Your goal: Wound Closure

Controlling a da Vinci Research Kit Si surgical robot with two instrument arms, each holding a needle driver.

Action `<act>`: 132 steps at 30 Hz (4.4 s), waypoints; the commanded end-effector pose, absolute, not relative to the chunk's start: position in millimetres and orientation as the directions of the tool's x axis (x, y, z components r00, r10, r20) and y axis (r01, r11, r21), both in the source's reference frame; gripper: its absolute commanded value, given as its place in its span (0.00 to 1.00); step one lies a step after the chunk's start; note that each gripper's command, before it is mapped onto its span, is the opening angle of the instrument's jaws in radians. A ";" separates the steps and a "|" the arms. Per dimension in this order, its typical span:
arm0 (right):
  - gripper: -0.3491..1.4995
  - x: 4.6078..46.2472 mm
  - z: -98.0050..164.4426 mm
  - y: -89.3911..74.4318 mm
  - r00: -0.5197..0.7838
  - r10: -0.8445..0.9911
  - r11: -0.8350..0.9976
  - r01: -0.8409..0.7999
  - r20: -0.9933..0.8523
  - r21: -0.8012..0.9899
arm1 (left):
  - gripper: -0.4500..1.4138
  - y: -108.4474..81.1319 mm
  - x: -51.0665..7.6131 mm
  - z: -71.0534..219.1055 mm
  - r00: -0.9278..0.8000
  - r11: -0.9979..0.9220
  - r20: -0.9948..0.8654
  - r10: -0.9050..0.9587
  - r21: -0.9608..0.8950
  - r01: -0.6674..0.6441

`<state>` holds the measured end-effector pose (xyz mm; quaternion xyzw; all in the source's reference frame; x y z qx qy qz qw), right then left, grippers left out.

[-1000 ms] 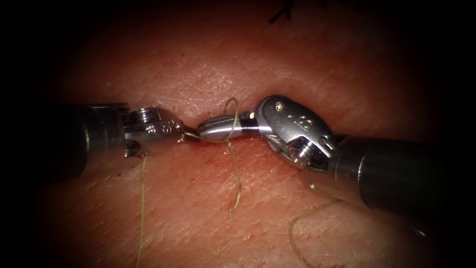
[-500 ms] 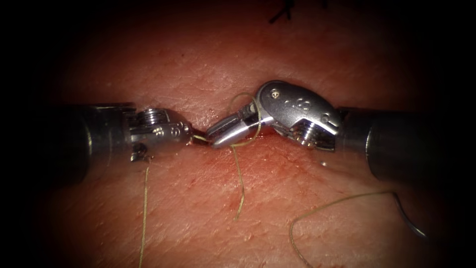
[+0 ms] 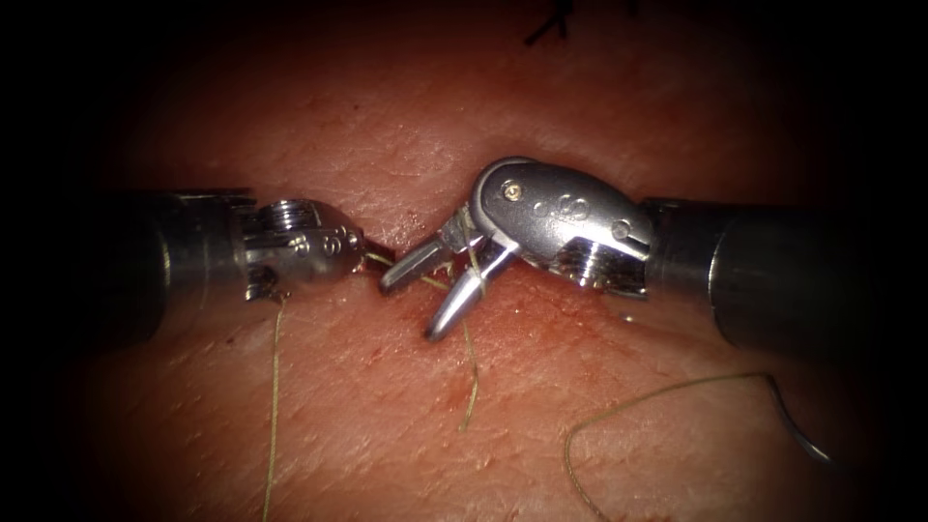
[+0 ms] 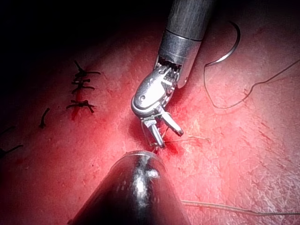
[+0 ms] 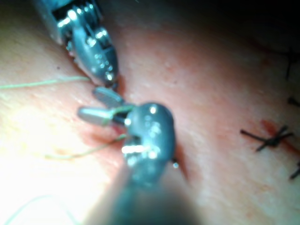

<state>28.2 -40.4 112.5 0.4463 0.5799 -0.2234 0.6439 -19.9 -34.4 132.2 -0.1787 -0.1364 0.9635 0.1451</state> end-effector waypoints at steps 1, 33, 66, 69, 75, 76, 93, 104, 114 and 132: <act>0.43 28.8 113.0 -40.4 0.221 0.222 0.490 0.817 -0.950 0.305 | 0.00 -34.3 -20.4 132.8 -0.894 -0.921 -0.306 0.328 -0.313 -0.231; 0.36 27.1 116.5 -45.1 0.291 -0.051 0.319 0.911 -0.955 0.260 | 0.00 -35.0 -20.9 130.6 -0.902 -0.921 -0.287 0.323 -0.315 -0.230; 0.00 26.3 118.2 -34.8 0.367 0.138 0.568 0.731 -0.920 0.377 | 0.00 -46.4 -21.5 130.0 -0.902 -0.933 -0.305 0.305 -0.287 -0.218; 0.00 25.8 119.6 -33.0 0.405 0.151 0.627 0.666 -0.902 0.404 | 0.00 -47.9 -22.2 128.8 -0.902 -0.932 -0.308 0.304 -0.291 -0.215; 0.00 25.1 121.2 -31.8 0.460 0.177 0.706 0.556 -0.870 0.438 | 0.00 -50.0 -23.0 125.1 -0.901 -0.930 -0.309 0.304 -0.300 -0.211; 0.00 25.1 121.3 -31.8 0.465 0.178 0.709 0.551 -0.867 0.441 | 0.00 -50.3 -23.1 124.7 -0.901 -0.930 -0.309 0.305 -0.301 -0.211; 0.00 25.3 121.7 -31.6 0.473 0.188 0.743 0.505 -0.861 0.440 | 0.00 -57.4 -24.0 123.2 -0.902 -0.934 -0.325 0.284 -0.306 -0.184; 0.00 25.6 121.8 -31.1 0.481 0.206 0.761 0.468 -0.852 0.448 | 0.00 -61.6 -23.9 122.5 -0.912 -0.937 -0.320 0.257 -0.315 -0.154; 0.00 25.0 122.7 -28.6 0.498 0.219 0.821 0.370 -0.839 0.434 | 0.00 -63.5 -23.4 121.4 -0.913 -0.935 -0.319 0.253 -0.321 -0.147; 0.00 24.6 121.7 -30.4 0.470 0.148 0.875 0.347 -0.870 0.336 | 0.00 -57.9 -21.7 117.3 -0.885 -0.947 -0.367 0.286 -0.246 -0.205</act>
